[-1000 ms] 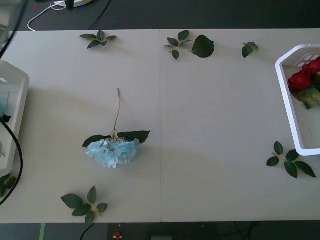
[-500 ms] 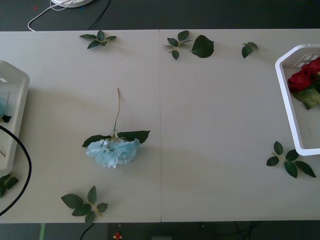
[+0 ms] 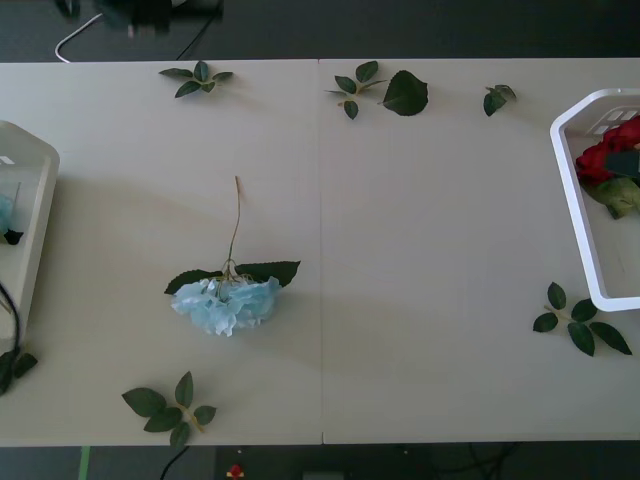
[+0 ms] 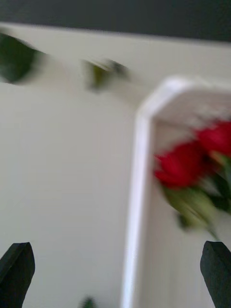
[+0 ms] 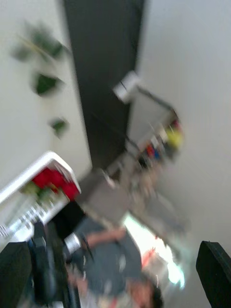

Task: Place the red flowers into the right box and the blue flowers into the left box. If a person shows an open palm, hand one flower to the person first, then continue sorting.

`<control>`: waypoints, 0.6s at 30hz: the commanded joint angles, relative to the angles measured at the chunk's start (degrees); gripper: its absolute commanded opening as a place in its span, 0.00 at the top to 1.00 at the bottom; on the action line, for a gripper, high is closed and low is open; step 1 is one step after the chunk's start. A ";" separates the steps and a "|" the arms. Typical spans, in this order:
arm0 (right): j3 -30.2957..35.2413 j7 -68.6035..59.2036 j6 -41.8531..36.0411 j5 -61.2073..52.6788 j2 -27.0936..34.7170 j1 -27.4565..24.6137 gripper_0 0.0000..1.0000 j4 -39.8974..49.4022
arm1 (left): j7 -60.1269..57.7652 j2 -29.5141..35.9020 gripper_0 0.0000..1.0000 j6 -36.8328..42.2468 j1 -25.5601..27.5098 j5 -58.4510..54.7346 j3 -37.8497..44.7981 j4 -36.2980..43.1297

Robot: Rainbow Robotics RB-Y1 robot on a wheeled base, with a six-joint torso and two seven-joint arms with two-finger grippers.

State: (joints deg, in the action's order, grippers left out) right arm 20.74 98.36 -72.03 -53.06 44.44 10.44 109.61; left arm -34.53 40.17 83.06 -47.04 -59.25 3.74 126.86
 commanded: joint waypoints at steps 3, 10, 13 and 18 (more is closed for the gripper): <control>2.73 7.20 0.14 -15.58 -3.74 -0.34 0.00 7.55 | -25.14 4.21 0.00 8.35 3.18 12.94 -9.10 2.87; 0.36 18.89 0.14 -39.84 -4.62 -0.34 0.00 8.07 | -32.00 0.08 0.00 9.67 11.80 31.48 -14.64 -5.31; -1.67 23.11 0.14 -44.94 -5.15 -0.34 0.00 8.60 | -32.26 -2.56 0.00 10.02 12.94 34.64 -14.55 -10.49; -5.88 29.44 -0.13 -50.39 -6.38 -0.34 0.00 10.18 | -33.23 -6.95 0.00 10.02 13.03 35.79 -12.44 -19.28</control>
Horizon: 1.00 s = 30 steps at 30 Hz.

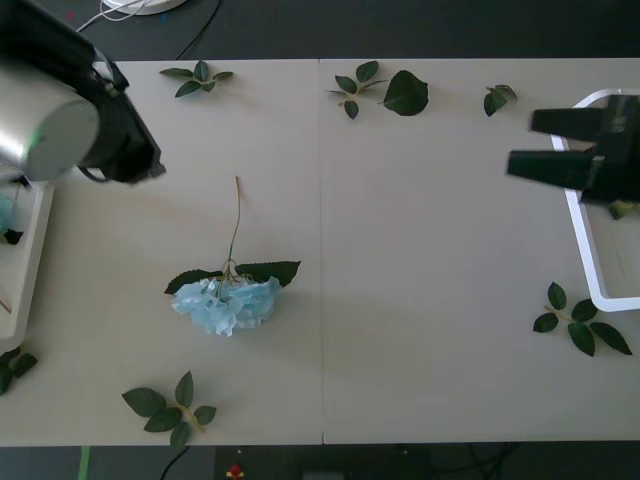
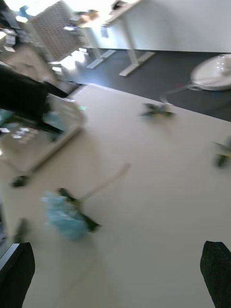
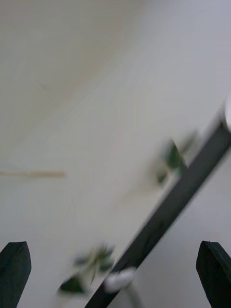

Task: Place the red flowers into the right box and the blue flowers into the left box. If a person shows an open palm, hand one flower to the person first, then continue sorting.

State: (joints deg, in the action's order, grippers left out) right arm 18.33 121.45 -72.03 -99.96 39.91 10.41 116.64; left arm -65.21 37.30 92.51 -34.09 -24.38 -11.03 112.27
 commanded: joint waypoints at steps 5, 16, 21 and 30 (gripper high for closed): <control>-5.15 11.27 -2.06 -5.16 -3.00 0.14 0.00 3.51 | -4.49 -6.98 0.00 0.66 0.08 0.65 4.09 -6.98; -5.15 15.40 -9.18 -5.60 -6.43 1.63 0.00 3.51 | -3.87 -14.89 0.00 -2.51 0.08 -1.20 6.82 -18.76; -5.68 15.93 -9.18 -5.51 -6.69 1.63 0.00 3.51 | -2.20 -16.82 0.00 -6.11 0.08 -2.69 8.48 -24.38; -5.94 16.28 -9.09 -5.86 -6.69 1.63 0.00 3.51 | -0.71 -17.44 0.00 -13.76 0.08 -15.00 11.47 -32.47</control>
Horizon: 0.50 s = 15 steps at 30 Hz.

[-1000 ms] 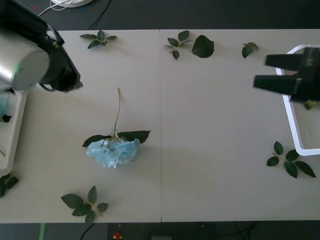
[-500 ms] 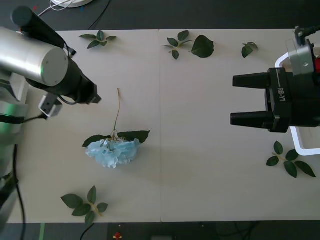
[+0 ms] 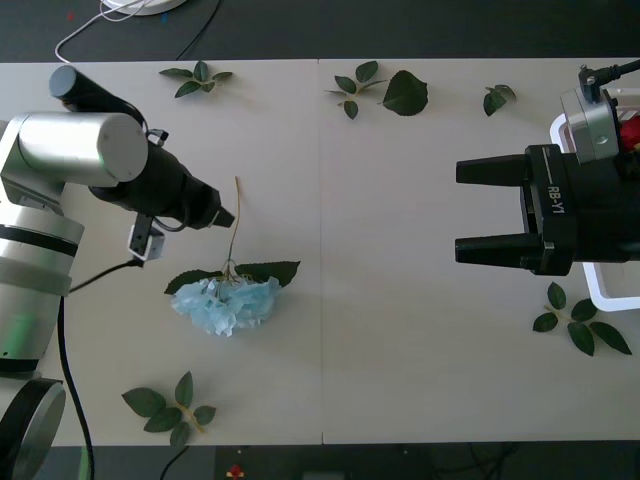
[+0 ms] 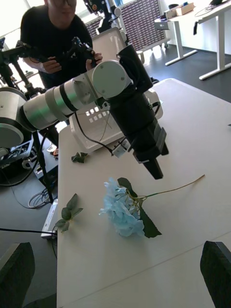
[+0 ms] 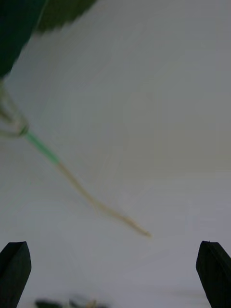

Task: Place the red flowers into the right box and the blue flowers into the left box. If a person shows an open palm, hand one flower to the person first, then continue sorting.

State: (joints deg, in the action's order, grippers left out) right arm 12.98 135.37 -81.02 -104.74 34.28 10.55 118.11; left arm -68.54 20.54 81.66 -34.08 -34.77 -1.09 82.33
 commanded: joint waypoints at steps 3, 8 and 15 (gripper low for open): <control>-0.76 2.09 -0.11 -0.99 -0.53 1.58 0.00 2.04 | 3.32 -0.68 0.00 -7.13 0.07 -7.15 -1.02 -6.56; -4.89 2.09 4.99 -3.19 4.92 1.49 0.00 1.95 | 3.32 -0.68 0.00 -14.95 -0.90 -9.61 -5.59 -15.62; -13.77 3.67 16.68 -8.20 13.71 1.41 0.00 2.04 | 4.03 -0.68 0.00 -22.95 -1.52 -13.39 -13.32 -21.24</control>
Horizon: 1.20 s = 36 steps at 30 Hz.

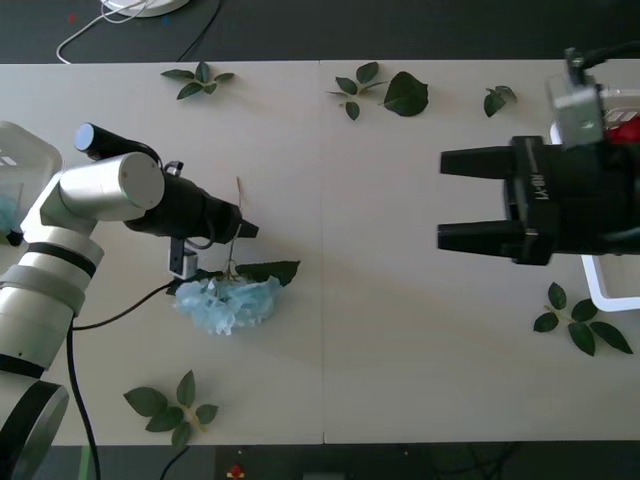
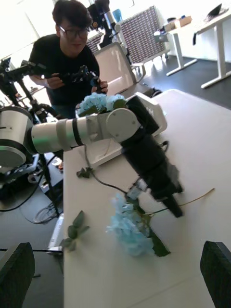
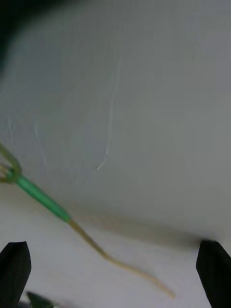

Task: Place the red flowers into the right box and the blue flowers into the left box. If a person shows an open palm, hand one flower to the person first, then continue sorting.

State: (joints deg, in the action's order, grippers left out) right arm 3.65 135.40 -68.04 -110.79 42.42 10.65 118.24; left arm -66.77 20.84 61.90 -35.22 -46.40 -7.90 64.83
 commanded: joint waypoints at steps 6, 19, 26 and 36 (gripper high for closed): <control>-5.23 5.48 5.82 -2.15 7.85 1.31 0.00 1.90 | 2.96 -0.97 0.79 -3.89 -0.37 -2.29 -7.75 -3.74; -5.23 7.33 6.61 -2.15 9.70 0.78 0.00 1.90 | 4.55 -0.71 1.00 0.15 -0.29 1.31 -12.32 -3.65; -5.23 7.42 7.49 -2.15 9.61 0.87 0.00 1.90 | 8.15 1.31 1.00 7.44 -0.29 12.30 -12.32 -0.23; -5.23 6.80 7.66 -2.15 9.17 0.96 0.00 1.90 | 23.44 8.52 1.00 18.96 -0.20 26.36 -11.79 14.98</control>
State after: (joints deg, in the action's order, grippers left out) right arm -1.99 140.83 -60.93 -112.11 49.85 10.71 118.30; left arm -44.25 24.98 78.04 -37.55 -23.98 -18.68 72.66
